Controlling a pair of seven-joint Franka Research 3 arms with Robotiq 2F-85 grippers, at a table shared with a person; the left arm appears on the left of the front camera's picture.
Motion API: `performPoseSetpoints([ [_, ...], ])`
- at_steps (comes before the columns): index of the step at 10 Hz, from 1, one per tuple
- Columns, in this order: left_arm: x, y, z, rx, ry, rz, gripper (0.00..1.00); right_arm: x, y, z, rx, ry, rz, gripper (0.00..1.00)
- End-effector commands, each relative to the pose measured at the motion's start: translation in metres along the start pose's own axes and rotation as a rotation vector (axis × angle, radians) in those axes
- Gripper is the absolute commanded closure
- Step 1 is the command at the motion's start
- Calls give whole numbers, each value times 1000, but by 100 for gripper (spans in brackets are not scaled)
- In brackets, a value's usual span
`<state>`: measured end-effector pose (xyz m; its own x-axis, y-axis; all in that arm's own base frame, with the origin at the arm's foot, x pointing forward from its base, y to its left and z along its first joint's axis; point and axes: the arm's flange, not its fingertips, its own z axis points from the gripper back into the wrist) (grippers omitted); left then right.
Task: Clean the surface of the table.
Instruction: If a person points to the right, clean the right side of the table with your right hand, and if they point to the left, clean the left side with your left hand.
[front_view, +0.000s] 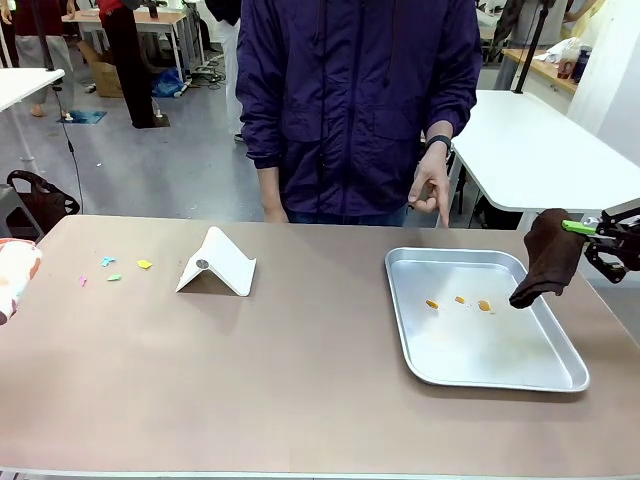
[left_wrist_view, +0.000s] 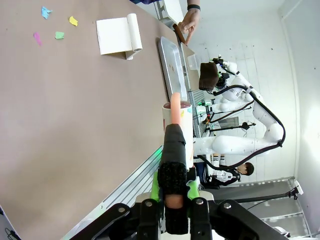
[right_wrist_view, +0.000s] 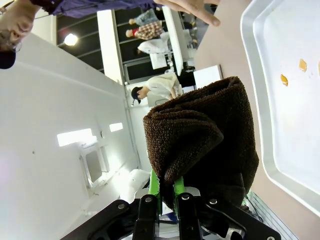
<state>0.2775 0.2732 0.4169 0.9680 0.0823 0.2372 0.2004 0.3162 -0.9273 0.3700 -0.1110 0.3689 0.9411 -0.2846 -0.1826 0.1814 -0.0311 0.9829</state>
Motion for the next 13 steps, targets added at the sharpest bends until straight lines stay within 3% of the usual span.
performPoseSetpoints([
  [1,-1,-4,1,2,4,-7,100,0,7,-1,10,-4,-19,100],
  [2,-1,-4,1,2,4,-7,100,0,0,0,0,0,0,88],
  [6,-1,-4,1,2,4,-7,100,24,3,-15,-469,-106,-19,88],
  [9,-1,-4,1,2,4,-7,100,50,-2,-38,-694,-216,-24,88],
  [13,-1,-4,1,2,4,-7,100,84,-24,-74,-808,-198,-83,88],
])
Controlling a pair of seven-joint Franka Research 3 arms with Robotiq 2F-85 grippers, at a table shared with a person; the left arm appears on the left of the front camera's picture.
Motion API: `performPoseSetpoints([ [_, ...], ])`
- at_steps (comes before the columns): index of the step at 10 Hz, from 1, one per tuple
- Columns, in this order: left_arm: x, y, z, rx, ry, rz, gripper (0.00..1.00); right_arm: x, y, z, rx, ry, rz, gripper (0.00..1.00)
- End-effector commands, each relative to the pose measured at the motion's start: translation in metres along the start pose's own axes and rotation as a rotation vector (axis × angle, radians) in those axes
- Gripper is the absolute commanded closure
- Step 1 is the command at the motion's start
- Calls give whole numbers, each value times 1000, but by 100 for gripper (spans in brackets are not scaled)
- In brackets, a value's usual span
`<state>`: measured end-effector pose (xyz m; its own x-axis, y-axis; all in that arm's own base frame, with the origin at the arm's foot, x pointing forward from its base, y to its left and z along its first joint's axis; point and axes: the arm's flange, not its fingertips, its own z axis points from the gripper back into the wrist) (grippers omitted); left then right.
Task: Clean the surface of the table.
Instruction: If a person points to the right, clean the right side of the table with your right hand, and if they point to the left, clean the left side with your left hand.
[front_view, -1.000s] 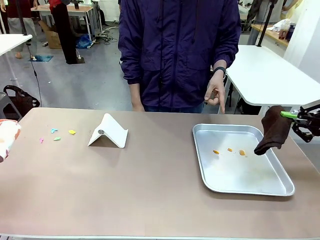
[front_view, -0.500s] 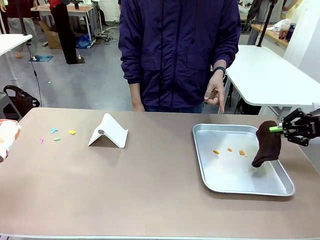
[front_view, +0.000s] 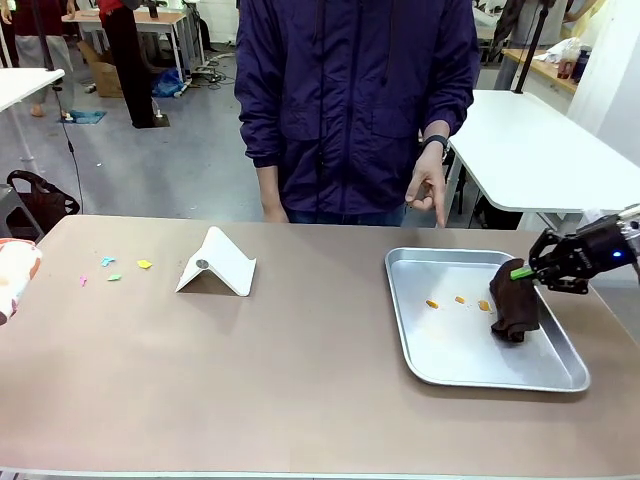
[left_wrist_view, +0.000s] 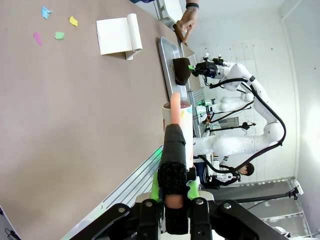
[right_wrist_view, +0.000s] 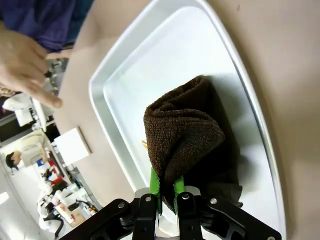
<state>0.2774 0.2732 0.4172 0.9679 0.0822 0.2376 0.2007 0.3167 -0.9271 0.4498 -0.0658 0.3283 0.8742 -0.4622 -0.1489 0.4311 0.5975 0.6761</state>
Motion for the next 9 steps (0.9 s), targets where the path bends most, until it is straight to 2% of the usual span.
performPoseSetpoints([
  [1,-2,-4,1,1,4,-7,100,17,11,-20,-38,24,-28,88],
  [3,-2,-4,1,1,4,-7,100,18,14,-49,-27,70,-35,88],
  [5,-2,-4,1,1,4,-7,100,14,18,-68,-66,76,-19,88],
  [9,-2,-4,1,1,4,-7,100,1,48,-118,-113,155,70,88],
])
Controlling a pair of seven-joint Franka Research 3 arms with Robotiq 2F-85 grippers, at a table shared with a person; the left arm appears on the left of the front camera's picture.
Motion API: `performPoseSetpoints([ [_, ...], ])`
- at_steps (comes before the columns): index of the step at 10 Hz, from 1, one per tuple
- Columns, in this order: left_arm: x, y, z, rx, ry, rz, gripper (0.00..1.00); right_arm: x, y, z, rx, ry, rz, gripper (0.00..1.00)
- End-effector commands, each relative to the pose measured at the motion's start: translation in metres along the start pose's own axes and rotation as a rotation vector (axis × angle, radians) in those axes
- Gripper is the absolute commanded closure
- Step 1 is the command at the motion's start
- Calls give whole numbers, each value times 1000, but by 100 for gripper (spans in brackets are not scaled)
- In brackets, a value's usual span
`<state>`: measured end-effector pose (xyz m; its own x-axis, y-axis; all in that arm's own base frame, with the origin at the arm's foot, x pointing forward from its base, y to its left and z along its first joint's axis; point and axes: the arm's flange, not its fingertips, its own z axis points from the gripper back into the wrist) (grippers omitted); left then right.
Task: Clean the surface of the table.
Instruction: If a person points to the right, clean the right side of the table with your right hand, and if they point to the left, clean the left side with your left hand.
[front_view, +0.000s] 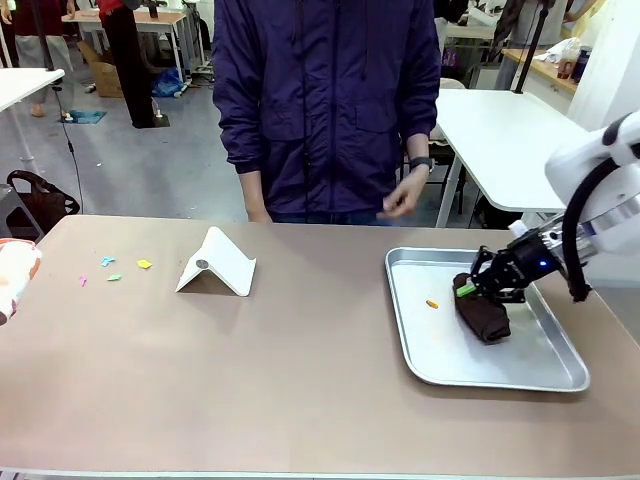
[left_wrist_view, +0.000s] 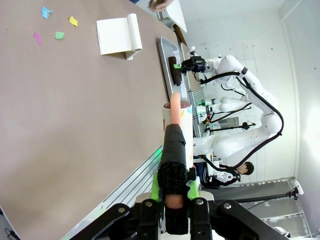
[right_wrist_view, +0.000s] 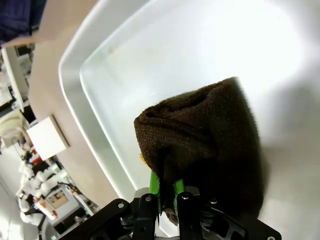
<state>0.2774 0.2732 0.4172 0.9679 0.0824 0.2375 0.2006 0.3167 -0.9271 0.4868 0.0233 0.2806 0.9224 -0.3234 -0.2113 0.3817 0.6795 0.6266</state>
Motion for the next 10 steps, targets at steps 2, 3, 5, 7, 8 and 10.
performPoseSetpoints([
  [2,-1,-4,1,1,4,-7,100,-1,25,-41,-45,92,46,88],
  [3,-1,-4,1,1,4,-7,100,-6,31,-48,-58,117,74,88],
  [5,-1,-4,1,1,4,-7,100,-19,42,-56,-87,154,159,88],
  [7,-1,-4,1,1,4,-7,100,-26,44,-60,-125,173,240,88],
  [8,-1,-4,1,1,4,-7,100,-27,42,-60,-149,162,273,88],
  [10,-1,-4,1,1,4,-7,100,-24,38,-53,-178,87,260,88],
])
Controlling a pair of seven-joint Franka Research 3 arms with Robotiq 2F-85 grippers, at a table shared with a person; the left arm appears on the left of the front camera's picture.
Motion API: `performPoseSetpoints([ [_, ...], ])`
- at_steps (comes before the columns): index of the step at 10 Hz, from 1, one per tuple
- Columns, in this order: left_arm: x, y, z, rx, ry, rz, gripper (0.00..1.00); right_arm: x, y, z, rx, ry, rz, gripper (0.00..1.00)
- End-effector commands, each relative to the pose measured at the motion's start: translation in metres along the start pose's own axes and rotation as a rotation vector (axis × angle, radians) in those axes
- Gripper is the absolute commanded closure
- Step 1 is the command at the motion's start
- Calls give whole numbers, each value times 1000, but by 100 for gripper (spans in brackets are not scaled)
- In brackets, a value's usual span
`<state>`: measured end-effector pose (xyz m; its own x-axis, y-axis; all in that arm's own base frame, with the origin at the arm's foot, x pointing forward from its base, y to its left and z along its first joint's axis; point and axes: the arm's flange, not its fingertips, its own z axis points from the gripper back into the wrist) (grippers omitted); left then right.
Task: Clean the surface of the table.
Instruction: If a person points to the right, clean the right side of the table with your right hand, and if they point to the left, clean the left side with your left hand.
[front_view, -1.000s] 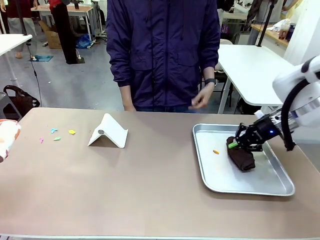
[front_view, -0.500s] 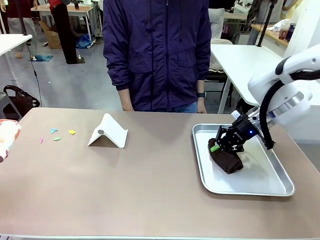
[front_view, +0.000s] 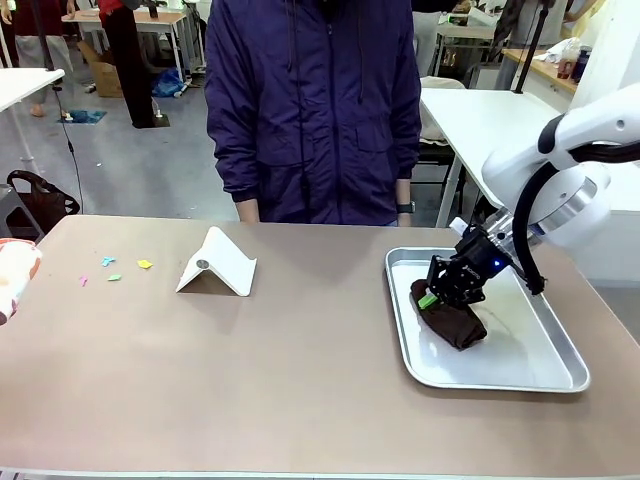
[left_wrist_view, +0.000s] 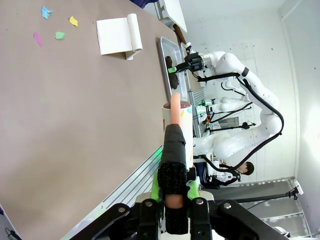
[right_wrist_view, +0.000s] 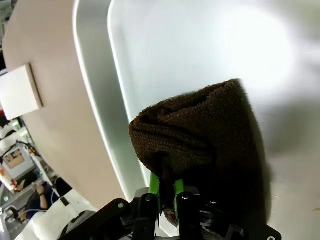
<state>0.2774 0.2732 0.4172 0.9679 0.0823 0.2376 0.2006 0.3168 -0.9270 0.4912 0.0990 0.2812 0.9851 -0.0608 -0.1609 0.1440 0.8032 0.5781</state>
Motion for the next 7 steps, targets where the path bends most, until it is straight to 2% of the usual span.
performPoseSetpoints([
  [1,-1,-4,1,1,4,-7,100,-5,-18,1,-75,-76,-20,88],
  [5,-1,-4,1,1,4,-7,100,0,-46,34,-121,-272,-162,88],
  [7,-1,-4,1,1,4,-7,100,2,-61,51,-145,-342,-283,88],
])
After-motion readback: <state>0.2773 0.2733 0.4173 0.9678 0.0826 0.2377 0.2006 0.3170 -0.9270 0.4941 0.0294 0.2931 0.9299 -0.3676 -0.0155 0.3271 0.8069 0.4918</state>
